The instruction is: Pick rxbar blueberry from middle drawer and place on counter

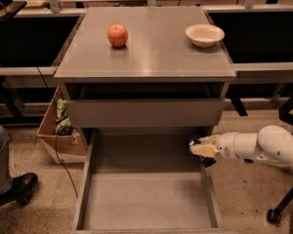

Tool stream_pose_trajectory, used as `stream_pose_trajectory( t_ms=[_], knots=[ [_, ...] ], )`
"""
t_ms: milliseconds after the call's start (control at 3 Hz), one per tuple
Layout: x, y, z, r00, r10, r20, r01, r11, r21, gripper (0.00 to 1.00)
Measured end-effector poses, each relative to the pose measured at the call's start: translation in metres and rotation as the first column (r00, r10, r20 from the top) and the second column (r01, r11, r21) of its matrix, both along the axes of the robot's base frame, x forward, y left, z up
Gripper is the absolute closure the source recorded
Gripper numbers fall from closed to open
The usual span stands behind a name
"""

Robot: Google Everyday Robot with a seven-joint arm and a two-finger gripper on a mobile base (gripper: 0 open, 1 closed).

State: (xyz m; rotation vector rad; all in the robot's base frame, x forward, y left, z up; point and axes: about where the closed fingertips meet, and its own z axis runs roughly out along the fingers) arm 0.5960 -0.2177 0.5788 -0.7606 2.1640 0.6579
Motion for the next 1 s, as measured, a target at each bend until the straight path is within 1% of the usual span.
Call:
stream_pose_trajectory(
  t_ms=[333, 667, 1000],
  knots=[
    [0.000, 0.000, 0.000, 1.0000, 0.000, 0.000, 0.000, 1.000, 0.000, 1.00],
    [-0.003, 0.024, 0.019, 0.9988, 0.036, 0.035, -0.035, 0.999, -0.014, 1.00],
    [-0.002, 0.053, 0.066, 0.9902, 0.074, 0.118, -0.069, 0.996, -0.051, 1.00]
  ],
)
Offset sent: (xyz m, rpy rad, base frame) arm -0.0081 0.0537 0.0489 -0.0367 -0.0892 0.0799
